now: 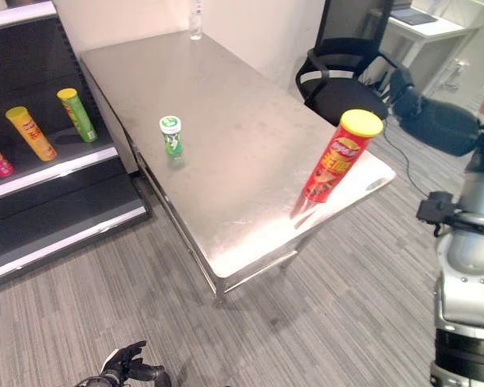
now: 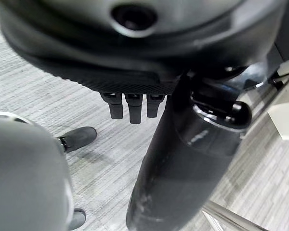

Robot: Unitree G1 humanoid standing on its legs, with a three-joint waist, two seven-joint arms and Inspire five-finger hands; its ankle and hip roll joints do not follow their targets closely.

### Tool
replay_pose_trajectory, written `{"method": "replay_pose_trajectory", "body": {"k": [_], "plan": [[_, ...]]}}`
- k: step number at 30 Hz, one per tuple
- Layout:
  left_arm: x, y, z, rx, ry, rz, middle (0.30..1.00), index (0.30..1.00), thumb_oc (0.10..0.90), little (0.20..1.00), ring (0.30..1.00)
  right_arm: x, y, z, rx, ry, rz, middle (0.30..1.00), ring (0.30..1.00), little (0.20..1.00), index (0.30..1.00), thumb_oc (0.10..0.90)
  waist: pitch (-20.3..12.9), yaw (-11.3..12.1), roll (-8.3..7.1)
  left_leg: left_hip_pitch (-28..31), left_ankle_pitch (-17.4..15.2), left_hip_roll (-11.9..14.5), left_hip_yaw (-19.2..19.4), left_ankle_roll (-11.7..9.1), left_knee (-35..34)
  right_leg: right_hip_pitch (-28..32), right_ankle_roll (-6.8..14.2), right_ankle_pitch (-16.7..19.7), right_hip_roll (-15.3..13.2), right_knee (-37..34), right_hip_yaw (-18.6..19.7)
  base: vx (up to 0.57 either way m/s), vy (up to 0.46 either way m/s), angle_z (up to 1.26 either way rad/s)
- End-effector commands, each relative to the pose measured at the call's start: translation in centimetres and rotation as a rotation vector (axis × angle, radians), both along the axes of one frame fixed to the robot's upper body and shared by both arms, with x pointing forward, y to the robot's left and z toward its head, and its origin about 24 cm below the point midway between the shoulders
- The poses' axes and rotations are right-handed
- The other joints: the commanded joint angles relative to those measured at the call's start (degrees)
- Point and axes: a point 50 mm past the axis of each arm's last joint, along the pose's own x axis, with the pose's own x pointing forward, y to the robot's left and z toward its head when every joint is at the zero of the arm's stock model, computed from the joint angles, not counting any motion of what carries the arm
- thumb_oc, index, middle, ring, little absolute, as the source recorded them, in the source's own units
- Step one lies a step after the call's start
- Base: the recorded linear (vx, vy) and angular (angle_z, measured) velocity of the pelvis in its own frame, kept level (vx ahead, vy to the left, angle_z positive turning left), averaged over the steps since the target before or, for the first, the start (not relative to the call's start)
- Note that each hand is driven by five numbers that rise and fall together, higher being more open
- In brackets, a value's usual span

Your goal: Put the goods on the table back onto the shelves and tidy them up.

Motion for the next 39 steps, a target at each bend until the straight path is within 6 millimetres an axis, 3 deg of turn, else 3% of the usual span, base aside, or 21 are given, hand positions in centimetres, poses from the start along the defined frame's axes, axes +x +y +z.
{"method": "replay_pose_trajectory", "body": {"k": [1, 17, 28, 35, 39], "plan": [[1.8, 0.6, 0.7, 0.043, -0.053, -0.063, 0.900, 0.900, 0.800, 0.900, 0.900, -1.5, -0.3, 2.8, -0.063, -0.144, -0.017, 0.900, 0.900, 0.900, 0.900, 0.800, -4.0, 2.7, -0.62, 5.3, -9.1, 0.3, 3.1, -2.9, 0.2, -4.4, 7.7, -2.2, -1.7, 3.6, -0.3, 0.00, 0.003, -0.04], [1.9, 0.8, 0.8, 0.038, -0.054, -0.084, 0.900, 0.900, 0.800, 0.900, 0.900, 1.7, -2.2, 0.4, 0.018, 0.118, 0.028, 0.900, 0.900, 0.900, 0.900, 0.800, -3.8, 3.4, -0.27, 6.3, -9.1, 0.3, 3.1, -3.3, 0.2, -3.2, 7.6, -2.1, -1.6, 3.0, -1.3, 0.00, -0.003, -0.01], [1.6, 0.8, 0.7, 0.028, -0.044, -0.095, 0.900, 0.900, 0.800, 0.900, 0.900, 3.1, -2.7, 0.3, -0.037, 0.250, 0.031, 0.900, 0.900, 0.900, 0.900, 0.800, -3.4, 3.7, -0.55, 5.9, -8.7, 0.4, 2.5, -3.6, 0.2, -3.2, 7.5, -2.2, -1.6, 3.2, -2.0, 0.00, -0.004, 0.01], [1.1, 0.8, 0.5, 0.012, -0.034, -0.091, 0.900, 0.900, 0.800, 0.900, 0.900, 3.7, -3.1, -0.1, 0.071, 0.279, 0.154, 0.900, 0.900, 0.900, 0.900, 0.800, -3.2, 4.0, -0.75, 5.8, -8.5, 0.5, 2.0, -3.9, 0.2, -3.1, 7.5, -2.2, -1.6, 3.2, -2.7, 0.00, -0.017, 0.02], [0.7, 0.8, 0.4, 0.006, -0.023, -0.079, 0.900, 0.900, 0.800, 0.900, 0.900, 3.7, -4.1, -0.1, 0.073, 0.294, 0.100, 0.900, 0.900, 0.900, 0.900, 0.800, -3.3, 4.2, -0.88, 5.6, -8.4, 0.5, 1.7, -4.0, 0.2, -3.0, 7.5, -2.2, -1.6, 3.4, -3.2, 0.01, -0.022, 0.08]]}}
